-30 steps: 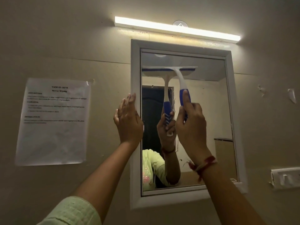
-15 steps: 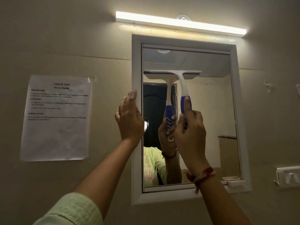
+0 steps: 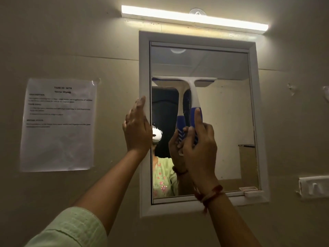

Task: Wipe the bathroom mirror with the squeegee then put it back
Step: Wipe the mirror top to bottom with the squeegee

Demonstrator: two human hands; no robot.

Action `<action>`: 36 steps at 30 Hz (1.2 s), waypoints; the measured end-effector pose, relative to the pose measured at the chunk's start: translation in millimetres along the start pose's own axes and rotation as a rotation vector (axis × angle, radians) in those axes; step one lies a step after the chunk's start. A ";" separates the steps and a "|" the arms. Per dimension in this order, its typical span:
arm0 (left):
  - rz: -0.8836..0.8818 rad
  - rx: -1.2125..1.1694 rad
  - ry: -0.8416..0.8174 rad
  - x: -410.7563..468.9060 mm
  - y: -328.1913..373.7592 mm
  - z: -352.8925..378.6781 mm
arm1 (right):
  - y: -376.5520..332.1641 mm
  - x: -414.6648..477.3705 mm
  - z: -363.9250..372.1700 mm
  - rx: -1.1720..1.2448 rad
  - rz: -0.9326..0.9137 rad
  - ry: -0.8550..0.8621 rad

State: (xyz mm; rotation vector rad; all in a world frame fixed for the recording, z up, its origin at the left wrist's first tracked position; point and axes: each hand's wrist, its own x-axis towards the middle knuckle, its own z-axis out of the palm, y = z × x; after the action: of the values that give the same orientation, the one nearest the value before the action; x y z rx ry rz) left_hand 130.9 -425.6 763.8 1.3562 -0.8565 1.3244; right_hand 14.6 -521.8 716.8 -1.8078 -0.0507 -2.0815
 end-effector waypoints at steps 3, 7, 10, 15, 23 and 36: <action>0.001 0.012 0.008 -0.6 0.2 -0.1 | 1.5 -9.8 1.4 0.022 0.001 0.009; 0.012 0.030 0.007 -1.7 -0.6 -0.3 | 12.5 -65.6 -3.8 0.130 0.005 -0.021; 0.007 0.047 0.005 -1.4 0.0 0.6 | 19.4 -89.8 -8.6 0.189 0.026 -0.034; 0.003 0.056 0.010 -1.9 -1.6 0.6 | 17.8 -43.8 -4.0 0.172 -0.034 0.028; 0.008 0.062 0.011 -11.7 -3.2 -1.6 | 29.6 -85.0 -5.4 0.235 -0.006 -0.053; -0.005 0.088 0.016 -14.2 -0.9 -2.8 | 22.9 -68.1 -10.1 0.223 -0.001 -0.017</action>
State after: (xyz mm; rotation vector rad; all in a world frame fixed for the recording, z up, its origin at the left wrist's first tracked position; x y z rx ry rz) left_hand 129.0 -425.0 749.4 1.4127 -0.7920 1.3812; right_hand 18.7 -528.1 644.7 -1.6910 -0.2767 -1.9738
